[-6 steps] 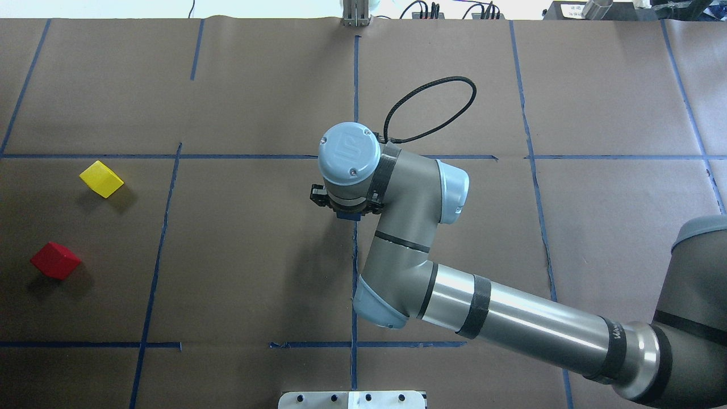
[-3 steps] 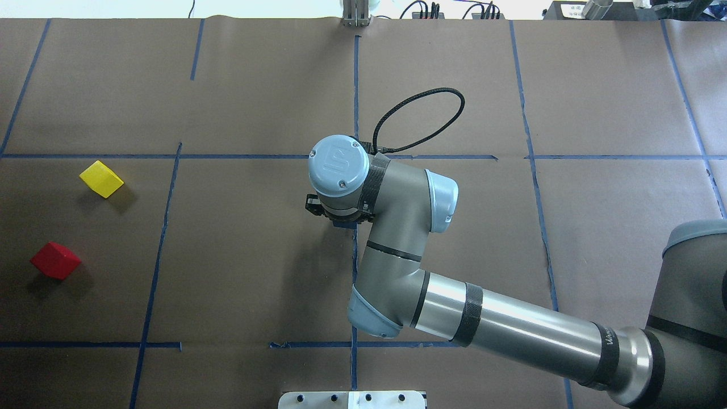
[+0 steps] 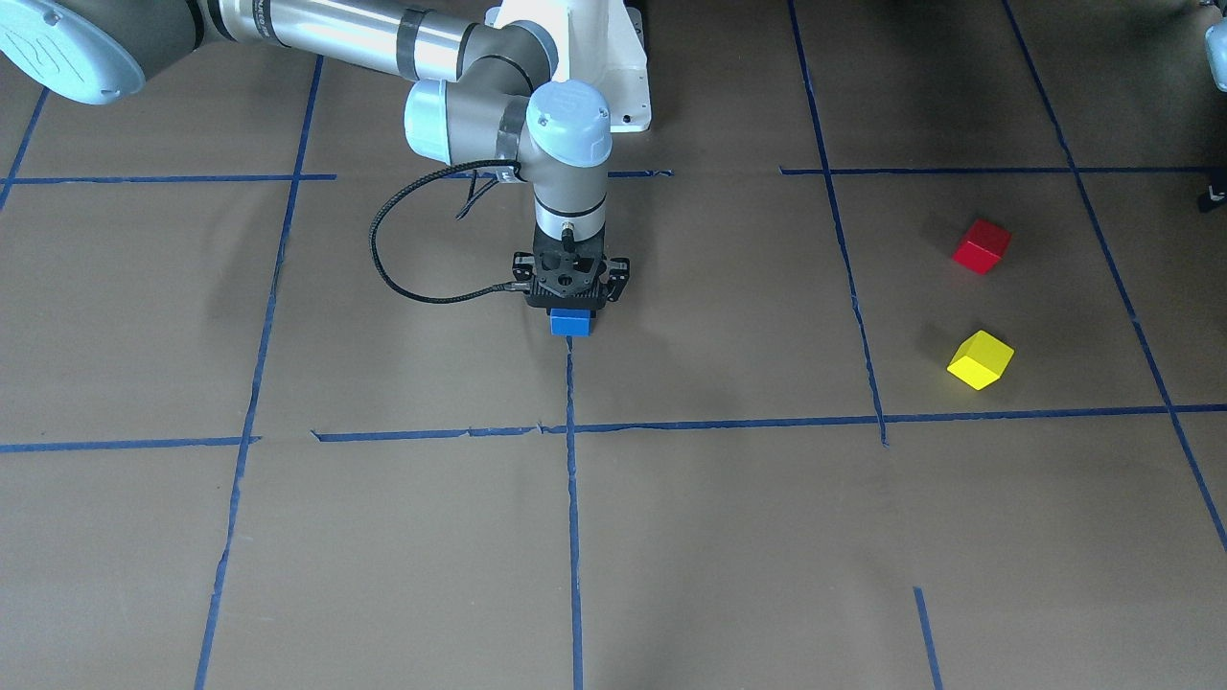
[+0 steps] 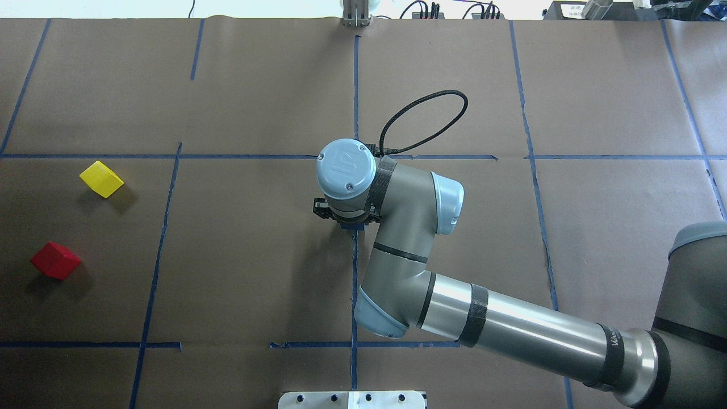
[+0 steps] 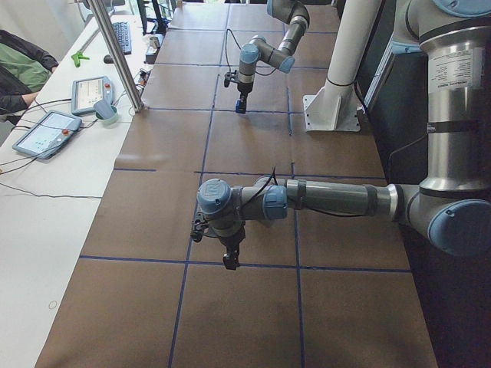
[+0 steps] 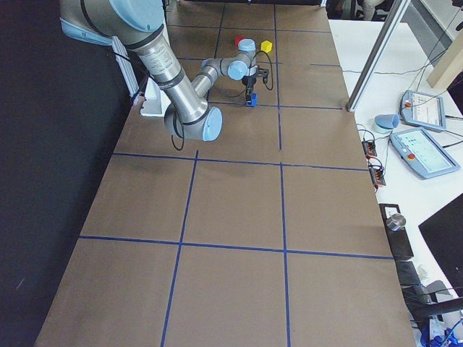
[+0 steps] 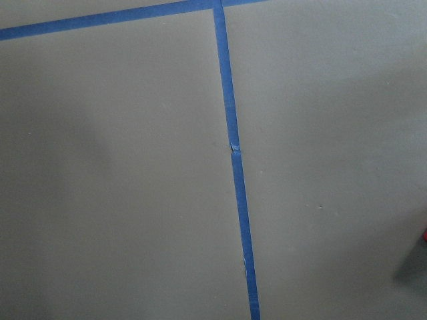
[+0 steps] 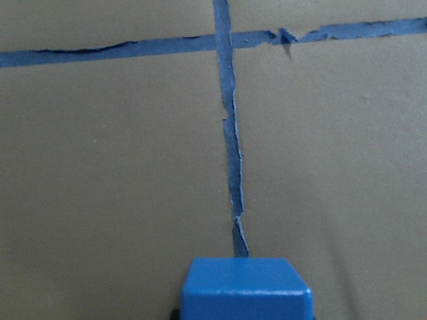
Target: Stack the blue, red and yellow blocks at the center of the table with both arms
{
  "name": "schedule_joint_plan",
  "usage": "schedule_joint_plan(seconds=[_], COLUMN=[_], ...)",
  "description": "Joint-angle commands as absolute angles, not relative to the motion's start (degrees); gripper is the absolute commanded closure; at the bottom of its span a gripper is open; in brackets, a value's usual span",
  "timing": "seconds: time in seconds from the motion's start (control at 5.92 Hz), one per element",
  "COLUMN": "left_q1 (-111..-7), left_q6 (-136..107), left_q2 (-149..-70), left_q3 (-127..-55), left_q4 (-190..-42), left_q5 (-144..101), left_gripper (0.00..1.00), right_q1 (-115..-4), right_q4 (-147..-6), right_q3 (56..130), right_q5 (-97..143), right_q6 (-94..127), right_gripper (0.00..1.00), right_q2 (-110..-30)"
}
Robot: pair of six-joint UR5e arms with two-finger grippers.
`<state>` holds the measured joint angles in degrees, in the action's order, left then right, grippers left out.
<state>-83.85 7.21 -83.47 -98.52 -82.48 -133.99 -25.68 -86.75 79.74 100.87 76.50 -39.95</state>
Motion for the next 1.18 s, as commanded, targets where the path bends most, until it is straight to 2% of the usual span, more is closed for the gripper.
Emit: schedule_joint_plan(seconds=[0.0, 0.34, 1.01], left_q1=[-83.85, -83.76, -82.54], left_q6=[7.21, 7.21, 7.12], left_q2=[-83.50, -83.58, -83.94], left_q3=[-98.44, -98.44, -100.81], left_q4=[-82.53, -82.53, -82.44], left_q5=[-133.95, -133.86, -133.86], left_gripper=[0.00, 0.00, 0.00], right_q1=[-27.58, -36.50, -63.15], right_q4=[-87.01, -90.32, -90.62], right_q3=[81.81, 85.68, 98.31], right_q5=[101.68, 110.85, 125.51], right_q6=[74.20, 67.47, 23.93], right_gripper=[0.01, 0.01, 0.01], right_q2=[-39.90, -41.04, -68.38])
